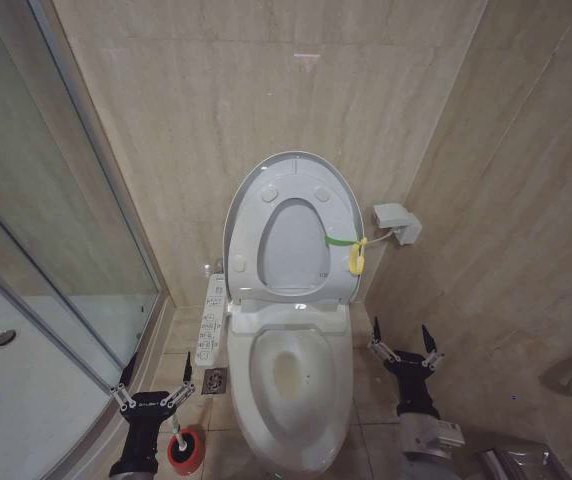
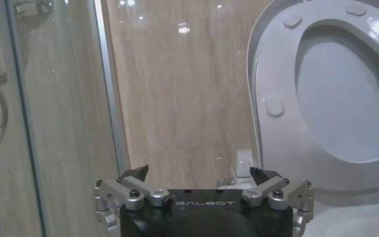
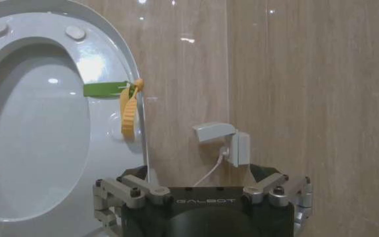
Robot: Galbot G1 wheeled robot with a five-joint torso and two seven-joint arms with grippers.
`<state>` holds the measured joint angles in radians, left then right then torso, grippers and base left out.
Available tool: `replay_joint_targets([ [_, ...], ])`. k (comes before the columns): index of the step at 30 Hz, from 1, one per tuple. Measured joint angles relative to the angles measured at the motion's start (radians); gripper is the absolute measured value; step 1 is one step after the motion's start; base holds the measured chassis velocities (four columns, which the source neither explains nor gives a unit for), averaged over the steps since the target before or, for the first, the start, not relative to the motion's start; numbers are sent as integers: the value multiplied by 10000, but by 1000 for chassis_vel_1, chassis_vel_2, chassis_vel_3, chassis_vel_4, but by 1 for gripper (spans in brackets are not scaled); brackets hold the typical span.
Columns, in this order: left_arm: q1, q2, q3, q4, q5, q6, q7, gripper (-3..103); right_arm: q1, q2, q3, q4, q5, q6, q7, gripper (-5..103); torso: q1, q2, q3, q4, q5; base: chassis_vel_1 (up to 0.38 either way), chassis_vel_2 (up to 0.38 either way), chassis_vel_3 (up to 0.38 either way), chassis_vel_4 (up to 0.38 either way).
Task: Open the toilet lid, clean the toilet bowl with a toilet brush, close the toilet lid, and flush.
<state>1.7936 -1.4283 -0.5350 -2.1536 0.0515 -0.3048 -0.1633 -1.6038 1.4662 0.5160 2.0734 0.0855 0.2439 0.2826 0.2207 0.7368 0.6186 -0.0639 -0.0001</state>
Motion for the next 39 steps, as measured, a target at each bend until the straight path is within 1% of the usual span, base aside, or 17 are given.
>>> replay_joint_targets([
  [24, 0, 0, 0, -1, -1, 0, 0, 100, -4, -12, 11, 2, 6, -19, -14, 100, 0, 0, 0, 0, 1, 0, 0, 0, 0],
  [26, 1, 0, 1, 0, -1, 0, 0, 100, -30, -81, 89, 35, 137, -147, -114, 100, 0, 0, 0, 1, 3, 0, 0, 0, 0],
  [29, 0, 1, -1, 0, -1, 0, -2, 100, -280, -663, 789, 390, 1231, -1205, -900, 100, 0, 0, 0, 0, 2, 0, 0, 0, 0],
  [30, 0, 1, -1, 0, -1, 0, -2, 100, -280, -663, 789, 390, 1231, -1205, -900, 100, 0, 0, 0, 0, 2, 0, 0, 0, 0],
  [31, 0, 1, -1, -1, -1, 0, -2, 100, -424, -989, 1185, 591, 1855, -1804, -1349, 100, 0, 0, 0, 0, 2, 0, 0, 0, 0],
  [32, 1, 1, 1, -1, -1, 0, -2, 100, -466, -1127, 1337, 649, 2118, -1978, -1532, 100, 0, 0, 0, -3, -3, 0, 0, 0, 0],
  [34, 1, 1, 0, -1, -1, 0, -1, 100, -408, -1184, 1383, 621, 2286, -1914, -1628, 100, 0, 0, 0, -4, 1, 0, 0, 0, 0],
  [36, 1, 1, 0, -1, -1, 0, -1, 100, -258, -1203, 1350, 580, 2427, -1738, -1728, 100, 0, 0, 0, 2, 4, 0, 0, 0, 0],
  [39, 1, 1, 0, -1, -2, 0, -1, 100, -151, -1092, 1245, 682, 2498, -1706, -1771, 100, 0, 0, 0, 2, 2, 0, 0, 0, 0],
])
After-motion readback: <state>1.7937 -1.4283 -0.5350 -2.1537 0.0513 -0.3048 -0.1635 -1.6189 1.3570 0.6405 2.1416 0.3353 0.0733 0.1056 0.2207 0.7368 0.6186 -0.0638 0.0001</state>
